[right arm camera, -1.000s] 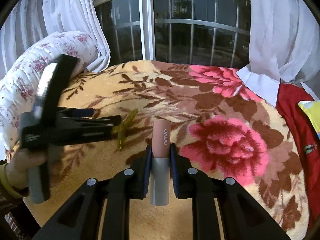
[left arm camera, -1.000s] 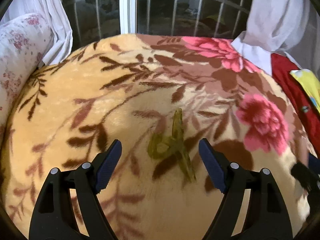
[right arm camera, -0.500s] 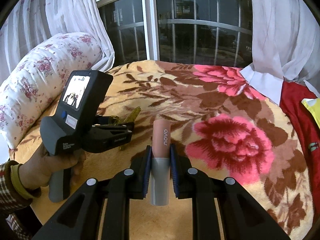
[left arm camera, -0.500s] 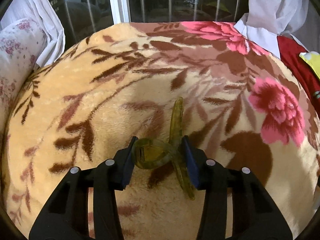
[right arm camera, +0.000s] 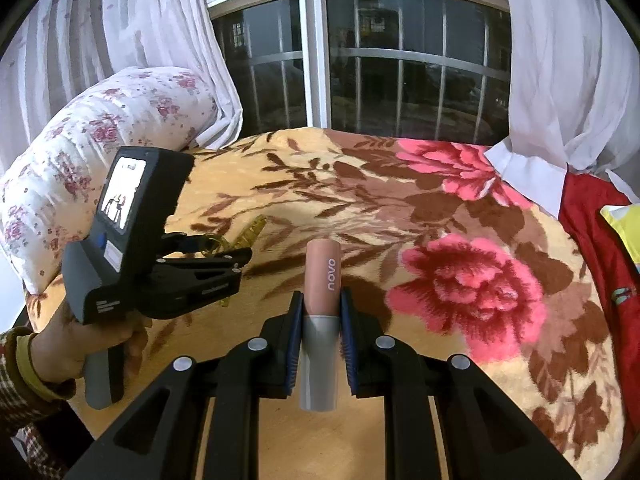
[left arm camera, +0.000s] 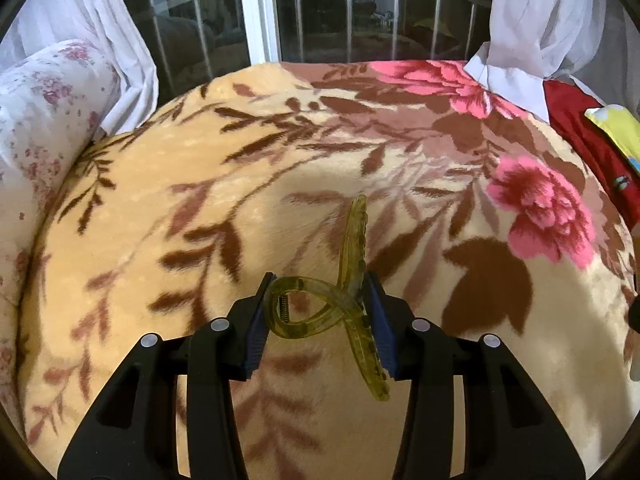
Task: Collect trash
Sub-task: 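Lower both tools into the orange bin and open both to release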
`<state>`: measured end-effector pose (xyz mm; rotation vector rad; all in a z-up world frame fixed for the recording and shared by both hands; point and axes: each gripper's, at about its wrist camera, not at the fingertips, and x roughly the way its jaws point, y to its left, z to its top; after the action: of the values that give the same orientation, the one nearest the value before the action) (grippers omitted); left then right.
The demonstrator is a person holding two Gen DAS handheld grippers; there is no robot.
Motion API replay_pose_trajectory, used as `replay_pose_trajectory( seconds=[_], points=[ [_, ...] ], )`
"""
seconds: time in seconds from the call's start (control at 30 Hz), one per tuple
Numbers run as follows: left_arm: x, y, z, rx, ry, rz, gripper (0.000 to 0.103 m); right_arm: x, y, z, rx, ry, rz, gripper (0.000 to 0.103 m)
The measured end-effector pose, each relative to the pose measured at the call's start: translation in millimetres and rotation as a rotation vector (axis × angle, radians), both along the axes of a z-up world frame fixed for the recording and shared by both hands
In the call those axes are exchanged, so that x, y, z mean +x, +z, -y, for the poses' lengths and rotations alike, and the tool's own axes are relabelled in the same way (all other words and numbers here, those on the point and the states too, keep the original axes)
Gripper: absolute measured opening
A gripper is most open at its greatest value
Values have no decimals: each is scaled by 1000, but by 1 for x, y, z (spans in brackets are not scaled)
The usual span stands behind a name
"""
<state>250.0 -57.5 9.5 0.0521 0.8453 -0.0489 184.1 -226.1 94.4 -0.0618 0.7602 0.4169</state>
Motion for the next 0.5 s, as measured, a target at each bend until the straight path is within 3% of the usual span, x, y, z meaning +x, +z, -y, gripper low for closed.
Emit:
replay_pose_trajectory(
  seconds=[0.5],
  points=[
    [-88,20,-18,2,-29,30,44,-64,23,-16,35,42,27,18]
  ],
)
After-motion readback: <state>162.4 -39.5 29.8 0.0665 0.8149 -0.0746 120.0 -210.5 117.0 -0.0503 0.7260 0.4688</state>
